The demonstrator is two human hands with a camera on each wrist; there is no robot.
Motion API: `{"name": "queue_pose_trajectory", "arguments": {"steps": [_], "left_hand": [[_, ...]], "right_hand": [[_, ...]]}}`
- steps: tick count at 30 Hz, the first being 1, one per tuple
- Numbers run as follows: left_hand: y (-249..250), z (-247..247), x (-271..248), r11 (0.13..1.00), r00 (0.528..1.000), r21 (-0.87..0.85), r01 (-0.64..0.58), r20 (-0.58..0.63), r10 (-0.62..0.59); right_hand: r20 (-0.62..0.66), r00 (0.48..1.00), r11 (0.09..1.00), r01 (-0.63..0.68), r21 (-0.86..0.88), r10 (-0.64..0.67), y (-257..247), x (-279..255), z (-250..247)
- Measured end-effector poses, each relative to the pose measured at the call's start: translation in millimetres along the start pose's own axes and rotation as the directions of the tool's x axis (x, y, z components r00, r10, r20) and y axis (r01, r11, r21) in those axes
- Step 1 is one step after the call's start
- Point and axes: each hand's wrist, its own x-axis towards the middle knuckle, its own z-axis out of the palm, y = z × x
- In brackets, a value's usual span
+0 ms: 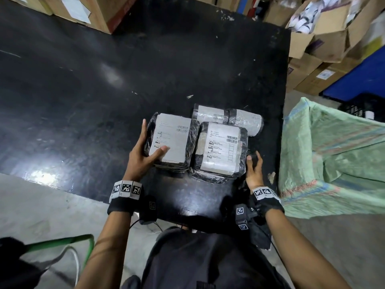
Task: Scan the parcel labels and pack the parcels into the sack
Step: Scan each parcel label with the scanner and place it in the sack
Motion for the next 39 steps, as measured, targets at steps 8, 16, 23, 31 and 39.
{"name": "queue_pose_trajectory", "arguments": {"steps": [8,16,23,31,39], "left_hand": [[11.5,7.6,-2.0,0.993,0.993,-0.006,-0.122,0.004,0.122],[31.3,7.3,-3.6,0.979,0.992,0.176,-0.1,-0.064,0.113],[25.2,7.4,-2.8,1.0,0.999,0.0,0.007,-0.049,-0.007],[48.7,17.5,-19.1,0.998,0.974,-0.004,-0.057,-0.218,0.054],[110.4,37.0,-11.6,0.982,0.9,-0.064,-0.177,-0.415,0.135]], "right_hand": [[0.012,1.0,1.0,-0.004,0.021,0.004,2.6,0.8,-0.5],[0.051,0.999,0.999,-0.013,0.043,0.011,-2.4,-0.3,-5.7],[0.11,0.994,1.0,-0.015,0.015,0.013,-7.5,-0.5,-16.3],[0.174,0.981,0.996,0.084,0.009,-0.085,-34.0,-22.1,-42.2],[0.184,0.956,0.964,0.195,0.183,-0.229,-69.0,-29.5,-80.4]]}}
